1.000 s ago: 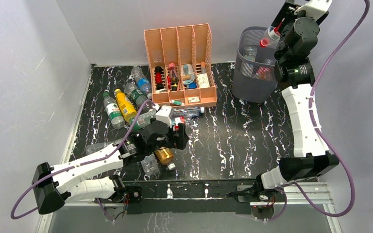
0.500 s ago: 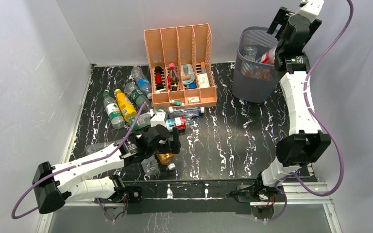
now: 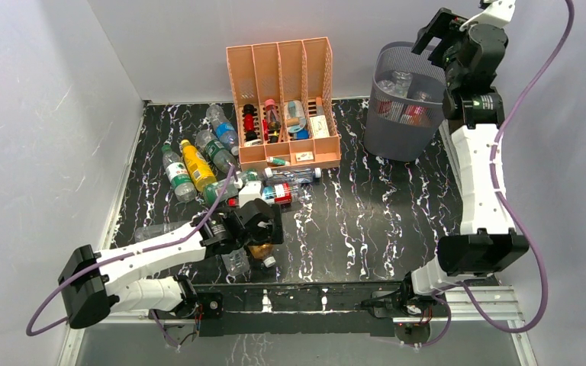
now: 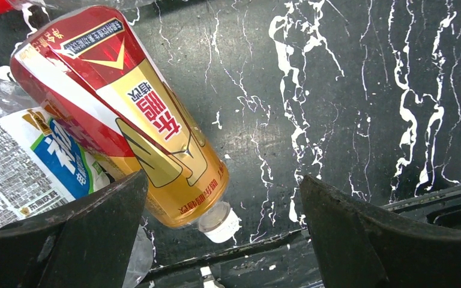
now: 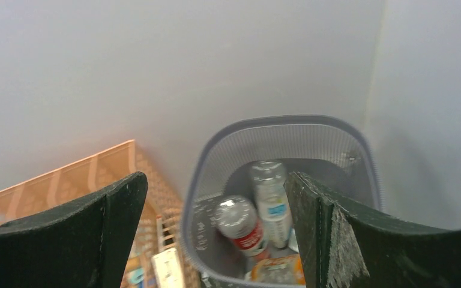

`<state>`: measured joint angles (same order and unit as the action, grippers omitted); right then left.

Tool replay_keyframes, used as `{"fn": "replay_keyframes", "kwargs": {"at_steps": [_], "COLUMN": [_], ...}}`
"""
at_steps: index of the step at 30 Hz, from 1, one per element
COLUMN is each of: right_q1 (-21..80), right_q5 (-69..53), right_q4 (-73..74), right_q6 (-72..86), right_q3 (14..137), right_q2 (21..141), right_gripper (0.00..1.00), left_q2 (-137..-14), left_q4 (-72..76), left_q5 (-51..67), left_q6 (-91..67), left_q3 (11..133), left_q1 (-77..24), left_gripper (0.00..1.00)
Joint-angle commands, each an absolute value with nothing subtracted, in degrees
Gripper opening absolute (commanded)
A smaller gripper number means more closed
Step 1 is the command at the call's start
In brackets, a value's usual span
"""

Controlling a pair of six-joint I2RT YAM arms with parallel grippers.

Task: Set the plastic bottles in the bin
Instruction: Place the plastic bottle in the trash bin, then pick up the plastic bottle at the center of the board.

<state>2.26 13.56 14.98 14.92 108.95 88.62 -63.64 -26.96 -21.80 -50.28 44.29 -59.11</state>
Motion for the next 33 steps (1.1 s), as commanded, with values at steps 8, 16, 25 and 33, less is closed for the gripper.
{"fn": "replay_keyframes", "kwargs": {"at_steps": [8,16,25,33], "right_q1": [2.27,2.71,4.56,7.76], "right_q5": [-6.72,-12.02,-15.39,-18.12], "right_q4": [16.83,17.48,17.68,17.85], "right_q6": [22.94,24.14,24.6,25.45], "right_q3": [101.81,97.39,94.29,91.44], "right_q2": [78.29,76.73,75.7,73.46], "right_gripper": [0.98,0.98,0.98,0.98], "left_q2": [-68.2,-64.48,-65.16,-71.64], "left_q4": [-27.73,-31.12,-31.09,-28.03], "left_q5": [-22.49,-23.38,-23.2,-22.83], "left_q6": [-53.46,-55.47,-57.88,-58.44], "left_q3": [44.49,44.43,42.76,41.49], "left_q1": [-59.26,-59.32,-59.29,-59.25], "left_gripper": [0.98,0.98,0.98,0.98]}}
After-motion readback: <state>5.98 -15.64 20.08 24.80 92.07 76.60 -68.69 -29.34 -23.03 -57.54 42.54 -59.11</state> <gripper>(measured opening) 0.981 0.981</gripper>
